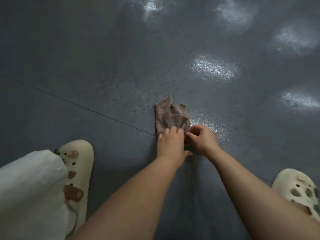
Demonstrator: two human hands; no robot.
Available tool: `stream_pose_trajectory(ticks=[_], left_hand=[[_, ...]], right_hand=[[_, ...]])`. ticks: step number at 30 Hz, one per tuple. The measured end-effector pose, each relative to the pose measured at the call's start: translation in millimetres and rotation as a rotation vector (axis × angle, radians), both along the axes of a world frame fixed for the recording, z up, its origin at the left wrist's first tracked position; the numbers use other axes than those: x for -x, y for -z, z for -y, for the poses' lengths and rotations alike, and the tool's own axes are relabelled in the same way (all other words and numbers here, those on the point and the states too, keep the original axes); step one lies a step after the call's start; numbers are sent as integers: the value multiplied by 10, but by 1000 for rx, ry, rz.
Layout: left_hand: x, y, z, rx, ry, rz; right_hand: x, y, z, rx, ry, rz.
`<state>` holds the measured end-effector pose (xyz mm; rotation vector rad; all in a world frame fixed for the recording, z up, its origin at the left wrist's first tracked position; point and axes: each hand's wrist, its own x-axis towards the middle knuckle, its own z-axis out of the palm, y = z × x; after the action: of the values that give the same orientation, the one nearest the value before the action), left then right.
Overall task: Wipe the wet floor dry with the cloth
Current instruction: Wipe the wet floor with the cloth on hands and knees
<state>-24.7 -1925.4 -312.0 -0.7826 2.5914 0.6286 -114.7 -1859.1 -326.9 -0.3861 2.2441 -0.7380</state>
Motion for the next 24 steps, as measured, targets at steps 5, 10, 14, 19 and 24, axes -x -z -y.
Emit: stream_pose_trajectory(ticks=[5, 10, 14, 19, 24], left_hand=[[60, 9, 53, -186, -448, -186], [49, -10, 121, -797, -988, -386], [43, -5, 170, -899, -1000, -415], [37, -37, 259, -860, -1004, -437], [68, 48, 499, -873, -1197, -512]], right_hand=[[-34, -196, -31, 332, 247, 506], [-79, -256, 37, 427, 278, 620], [-85, -237, 89, 359, 171, 348], [-72, -296, 223, 262, 147, 155], [138, -377, 179, 423, 550, 305]])
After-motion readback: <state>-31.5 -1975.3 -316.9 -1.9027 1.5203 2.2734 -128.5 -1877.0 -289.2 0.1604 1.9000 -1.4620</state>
